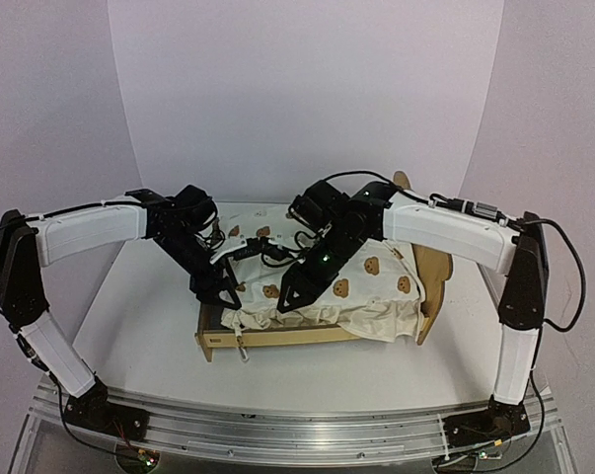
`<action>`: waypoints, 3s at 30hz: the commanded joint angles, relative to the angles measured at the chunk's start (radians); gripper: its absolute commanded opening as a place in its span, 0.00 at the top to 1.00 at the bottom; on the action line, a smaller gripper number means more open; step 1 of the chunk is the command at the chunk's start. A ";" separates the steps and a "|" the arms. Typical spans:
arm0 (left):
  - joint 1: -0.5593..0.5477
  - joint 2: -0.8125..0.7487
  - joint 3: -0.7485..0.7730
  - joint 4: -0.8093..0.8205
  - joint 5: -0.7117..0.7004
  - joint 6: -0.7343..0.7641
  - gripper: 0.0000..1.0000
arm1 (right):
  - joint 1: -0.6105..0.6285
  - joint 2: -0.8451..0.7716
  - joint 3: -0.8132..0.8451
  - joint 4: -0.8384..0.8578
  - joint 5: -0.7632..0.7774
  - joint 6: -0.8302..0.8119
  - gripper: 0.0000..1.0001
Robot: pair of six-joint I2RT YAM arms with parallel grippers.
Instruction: Set up the pet bed
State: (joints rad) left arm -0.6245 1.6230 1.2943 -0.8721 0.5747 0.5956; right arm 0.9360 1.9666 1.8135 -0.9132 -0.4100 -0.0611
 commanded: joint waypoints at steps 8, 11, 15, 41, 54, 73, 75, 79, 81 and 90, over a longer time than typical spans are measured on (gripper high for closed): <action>-0.046 0.001 -0.097 0.142 -0.169 0.034 0.46 | -0.030 -0.026 -0.119 0.123 0.003 0.192 0.64; -0.046 0.013 -0.087 0.168 -0.191 0.012 0.67 | -0.029 -0.033 -0.166 0.212 0.006 0.216 0.68; -0.030 0.029 -0.069 0.186 -0.233 -0.020 0.96 | -0.030 -0.045 -0.227 0.340 -0.003 0.247 0.70; 0.085 -0.013 -0.035 0.107 0.033 -0.046 0.78 | 0.056 0.317 -0.180 0.214 -0.031 -0.068 0.81; 0.122 -0.129 0.064 -0.067 0.245 0.161 0.35 | 0.069 0.310 -0.110 0.071 0.357 -0.085 0.72; -0.241 -0.152 -0.020 -0.042 0.046 0.162 0.44 | -0.024 -0.160 -0.202 0.201 0.262 0.404 0.61; -0.272 -0.123 -0.031 -0.016 0.016 0.127 0.43 | -0.057 -0.234 -0.304 0.201 0.359 0.479 0.60; -0.312 -0.054 -0.039 0.038 -0.078 0.057 0.37 | -0.072 -0.351 -0.453 0.200 0.501 0.543 0.55; -0.321 -0.001 -0.015 0.022 -0.121 0.017 0.36 | -0.072 -0.386 -0.486 0.199 0.515 0.550 0.52; -0.343 0.147 -0.006 0.037 -0.253 -0.025 0.38 | -0.072 -0.456 -0.584 0.196 0.525 0.546 0.50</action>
State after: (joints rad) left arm -0.9588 1.7342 1.2629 -0.8664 0.4017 0.5983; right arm 0.8600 1.5557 1.2553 -0.7213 0.0872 0.4671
